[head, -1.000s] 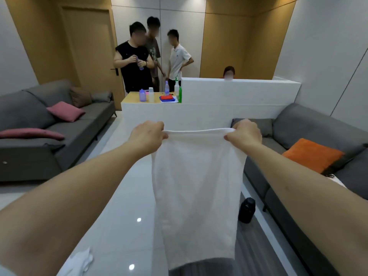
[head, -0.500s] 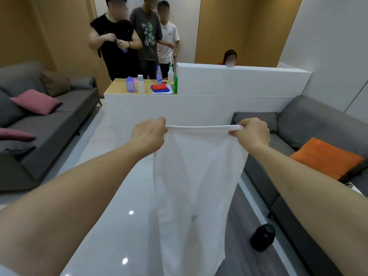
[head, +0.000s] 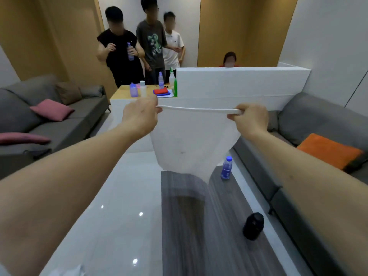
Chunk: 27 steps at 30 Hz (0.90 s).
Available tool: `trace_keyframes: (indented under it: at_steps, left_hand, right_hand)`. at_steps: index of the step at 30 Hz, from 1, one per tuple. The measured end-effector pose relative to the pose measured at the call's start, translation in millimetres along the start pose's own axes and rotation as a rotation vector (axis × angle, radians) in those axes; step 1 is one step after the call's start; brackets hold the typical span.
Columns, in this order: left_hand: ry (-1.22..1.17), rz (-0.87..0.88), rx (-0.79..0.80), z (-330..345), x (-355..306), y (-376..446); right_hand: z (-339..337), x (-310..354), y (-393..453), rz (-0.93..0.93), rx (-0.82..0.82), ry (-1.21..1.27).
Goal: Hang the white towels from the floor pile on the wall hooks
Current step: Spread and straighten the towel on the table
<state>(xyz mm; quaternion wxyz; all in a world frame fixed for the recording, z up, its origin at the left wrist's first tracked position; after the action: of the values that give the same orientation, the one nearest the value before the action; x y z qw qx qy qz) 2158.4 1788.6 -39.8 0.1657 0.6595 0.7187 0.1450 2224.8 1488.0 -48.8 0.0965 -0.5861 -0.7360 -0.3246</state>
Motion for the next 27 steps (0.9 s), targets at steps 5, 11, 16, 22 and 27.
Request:
trace_keyframes:
  at_steps: [5, 11, 16, 22, 27]
  left_hand:
    - [-0.054, -0.039, 0.126, 35.4, -38.9, -116.9]
    - [-0.037, -0.089, 0.436, 100.1, -87.5, -255.3]
    - [0.027, -0.047, 0.716, 142.3, -119.6, -358.5]
    - [0.004, -0.057, 0.972, 155.9, -144.1, -481.5]
    - [-0.041, -0.041, 1.144, 147.0, -150.7, -575.8]
  right_hand:
    - [5.6, -54.6, -90.0, 0.020, 0.200, -0.024]
    - [31.9, -135.3, -215.2, 0.137, 0.427, -0.093]
    - [52.8, -193.3, -319.7, 0.270, 0.628, -0.158]
    - [54.5, -220.6, -449.7, 0.353, 0.887, -0.175]
    - [38.1, -224.8, -549.5, 0.376, 1.083, -0.221]
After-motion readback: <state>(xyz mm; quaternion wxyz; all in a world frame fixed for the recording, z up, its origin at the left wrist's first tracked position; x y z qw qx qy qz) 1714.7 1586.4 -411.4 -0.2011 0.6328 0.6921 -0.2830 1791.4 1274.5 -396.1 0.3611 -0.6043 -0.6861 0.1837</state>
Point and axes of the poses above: each hand's wrist, its own y-axis towards the middle knuckle, its own z-axis out of the palm, x = y × z, the point moved 2 cm from there along y, towards the middle knuckle, and after that the axes turned 11 degrees about x, right-handed, at the moved point
